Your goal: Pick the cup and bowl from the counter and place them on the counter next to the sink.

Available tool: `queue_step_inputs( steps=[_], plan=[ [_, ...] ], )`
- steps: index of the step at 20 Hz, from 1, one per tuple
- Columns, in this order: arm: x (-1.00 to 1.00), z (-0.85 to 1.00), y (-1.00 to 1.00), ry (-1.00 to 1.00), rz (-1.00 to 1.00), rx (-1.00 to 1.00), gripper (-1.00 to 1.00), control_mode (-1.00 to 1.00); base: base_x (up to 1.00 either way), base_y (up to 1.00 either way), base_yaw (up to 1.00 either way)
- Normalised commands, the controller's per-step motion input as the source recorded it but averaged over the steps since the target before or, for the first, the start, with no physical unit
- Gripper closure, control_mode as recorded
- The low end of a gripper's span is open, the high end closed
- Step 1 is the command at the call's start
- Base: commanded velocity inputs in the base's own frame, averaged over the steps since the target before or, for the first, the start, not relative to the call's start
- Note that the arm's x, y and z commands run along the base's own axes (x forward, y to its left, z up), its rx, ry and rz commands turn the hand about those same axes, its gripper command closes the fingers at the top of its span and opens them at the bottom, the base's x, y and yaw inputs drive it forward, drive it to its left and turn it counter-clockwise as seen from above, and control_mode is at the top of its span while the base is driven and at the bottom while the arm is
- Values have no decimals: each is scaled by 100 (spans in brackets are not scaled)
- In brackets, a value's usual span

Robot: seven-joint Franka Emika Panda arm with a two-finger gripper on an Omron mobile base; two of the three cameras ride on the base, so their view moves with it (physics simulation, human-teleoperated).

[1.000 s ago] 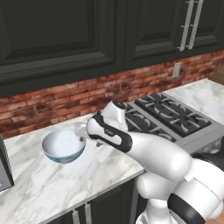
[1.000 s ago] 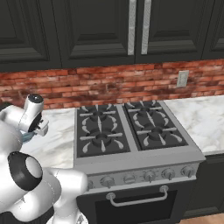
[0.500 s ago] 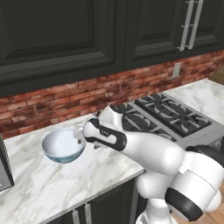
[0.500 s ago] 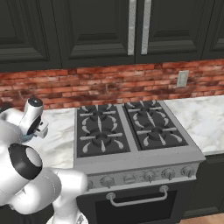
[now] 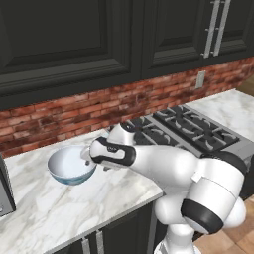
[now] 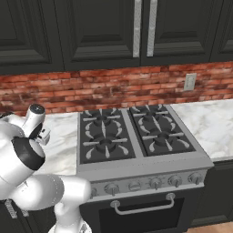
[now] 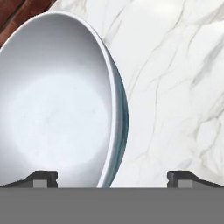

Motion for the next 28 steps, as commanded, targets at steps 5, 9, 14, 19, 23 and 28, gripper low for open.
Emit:
queue_step_inputs(
  steps=[5,9,14,19,23,28],
  plan=[
    [21,-5,14,0,0,0,-100,-100,0,0,0],
    [14,-1,15,0,0,0,-100,-100,0,0,0],
    [0,0,2,0,0,0,-100,-100,0,0,0],
    [0,0,0,0,0,0,100,-100,0,0,0],
    [0,0,0,0,0,0,100,-100,0,0,0],
    [0,0,0,0,0,0,100,-100,0,0,0]
  ],
)
